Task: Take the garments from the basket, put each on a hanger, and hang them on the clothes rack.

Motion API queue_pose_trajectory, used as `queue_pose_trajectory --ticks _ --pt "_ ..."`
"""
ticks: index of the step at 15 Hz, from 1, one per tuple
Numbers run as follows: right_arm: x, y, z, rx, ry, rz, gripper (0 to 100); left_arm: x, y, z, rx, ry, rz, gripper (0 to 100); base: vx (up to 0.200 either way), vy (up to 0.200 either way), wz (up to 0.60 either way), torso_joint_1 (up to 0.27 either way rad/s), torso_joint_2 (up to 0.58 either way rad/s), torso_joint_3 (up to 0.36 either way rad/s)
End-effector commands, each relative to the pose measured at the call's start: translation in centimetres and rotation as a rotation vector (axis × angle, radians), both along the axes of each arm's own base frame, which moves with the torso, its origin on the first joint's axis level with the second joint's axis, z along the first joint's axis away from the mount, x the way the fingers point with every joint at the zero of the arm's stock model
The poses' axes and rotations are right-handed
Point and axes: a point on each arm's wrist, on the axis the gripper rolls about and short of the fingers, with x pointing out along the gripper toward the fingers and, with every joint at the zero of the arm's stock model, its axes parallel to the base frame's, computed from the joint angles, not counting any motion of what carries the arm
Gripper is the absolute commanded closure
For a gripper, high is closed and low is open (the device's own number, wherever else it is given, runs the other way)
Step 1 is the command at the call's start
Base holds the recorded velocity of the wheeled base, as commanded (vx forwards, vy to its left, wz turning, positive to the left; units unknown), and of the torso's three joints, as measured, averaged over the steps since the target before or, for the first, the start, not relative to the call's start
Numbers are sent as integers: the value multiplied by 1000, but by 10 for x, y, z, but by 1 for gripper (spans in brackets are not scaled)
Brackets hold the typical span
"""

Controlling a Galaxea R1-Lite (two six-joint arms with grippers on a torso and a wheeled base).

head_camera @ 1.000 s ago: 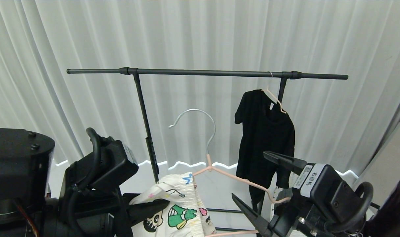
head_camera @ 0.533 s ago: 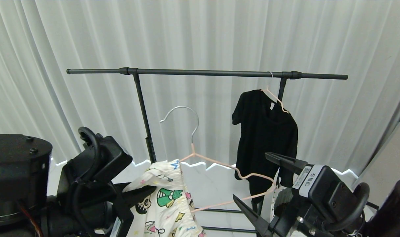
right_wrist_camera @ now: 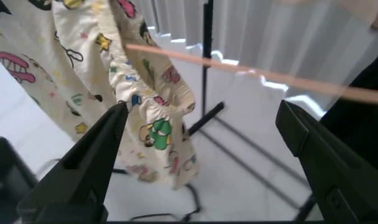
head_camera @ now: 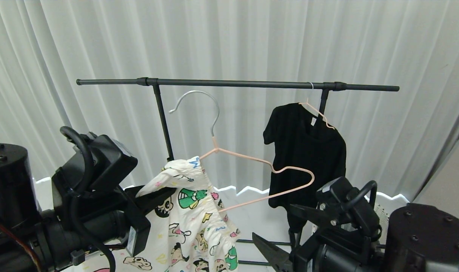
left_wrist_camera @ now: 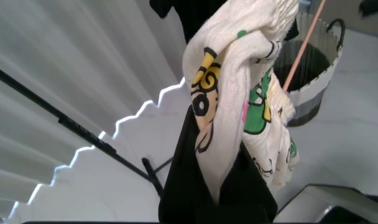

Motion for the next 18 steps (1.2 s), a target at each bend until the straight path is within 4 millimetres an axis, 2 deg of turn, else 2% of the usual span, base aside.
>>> queue_pose_trajectory --ticks 1,4,6,9,12,14,18 --pt "9 11 -17 -20 70 -27 0 -1 0 2 -6 -10 -1 100 0 0 0 0 0 0" --pt "29 27 -24 20 118 -111 0 -3 1 8 -19 -31 -5 100 0 0 0 0 0 0" --pt "31 39 -26 21 111 -114 0 -2 0 9 -21 -33 -6 100 0 0 0 0 0 0" --pt "25 53 -35 -3 114 -95 0 -2 0 12 -28 -40 -7 100 0 0 0 0 0 0" --pt "8 64 -40 -23 117 -38 0 -2 0 12 -28 -40 -7 100 0 0 0 0 0 0" --pt "3 66 -43 -32 119 -23 0 -2 0 12 -28 -40 -6 100 0 0 0 0 0 0" --pt "7 65 -59 -92 106 -118 0 -1 0 16 -38 -54 -4 100 0 0 0 0 0 0"
